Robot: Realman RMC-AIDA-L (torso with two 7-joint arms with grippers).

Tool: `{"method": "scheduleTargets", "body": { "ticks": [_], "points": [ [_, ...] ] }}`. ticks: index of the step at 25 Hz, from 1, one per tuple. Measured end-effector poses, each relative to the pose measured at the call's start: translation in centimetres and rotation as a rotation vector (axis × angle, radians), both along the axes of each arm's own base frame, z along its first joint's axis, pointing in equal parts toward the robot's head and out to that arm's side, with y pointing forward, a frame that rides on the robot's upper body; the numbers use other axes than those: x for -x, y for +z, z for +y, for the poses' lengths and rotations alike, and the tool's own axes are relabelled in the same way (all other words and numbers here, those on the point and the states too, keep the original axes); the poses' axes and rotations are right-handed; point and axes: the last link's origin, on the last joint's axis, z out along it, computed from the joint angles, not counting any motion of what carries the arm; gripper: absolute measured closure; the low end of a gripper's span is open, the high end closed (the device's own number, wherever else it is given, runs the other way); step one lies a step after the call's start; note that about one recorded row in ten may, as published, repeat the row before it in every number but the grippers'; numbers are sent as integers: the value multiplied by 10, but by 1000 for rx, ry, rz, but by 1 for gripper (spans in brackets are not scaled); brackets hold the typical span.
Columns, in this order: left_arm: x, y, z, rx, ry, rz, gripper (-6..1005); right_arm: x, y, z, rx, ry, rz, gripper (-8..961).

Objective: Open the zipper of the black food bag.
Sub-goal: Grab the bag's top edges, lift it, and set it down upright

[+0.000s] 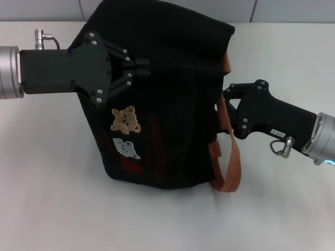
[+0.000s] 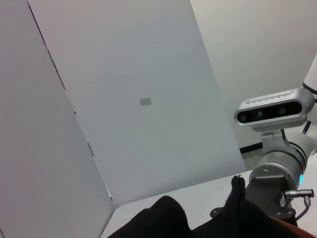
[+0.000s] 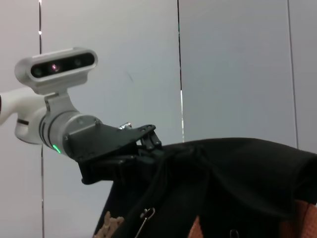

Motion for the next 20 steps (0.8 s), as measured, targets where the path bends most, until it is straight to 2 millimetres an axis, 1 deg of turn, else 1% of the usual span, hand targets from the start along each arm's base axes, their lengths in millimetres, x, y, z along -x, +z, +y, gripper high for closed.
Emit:
{"method": "scheduleTargets", "body": {
  "ticks": [6,11,15,20],
  "points": [
    [1,0,0,-2,1,3,928,2,4,-4,27,-3,48,932],
    [2,0,-1,-1,3,3,928,2,8,0,72,-34,64,939],
    [2,0,-1,-1,4,4,928,3,15,5,138,-74,81,941],
    [3,-1,0,-2,5,6,928,6,24,6,236,-84,92,943]
  ]
}}
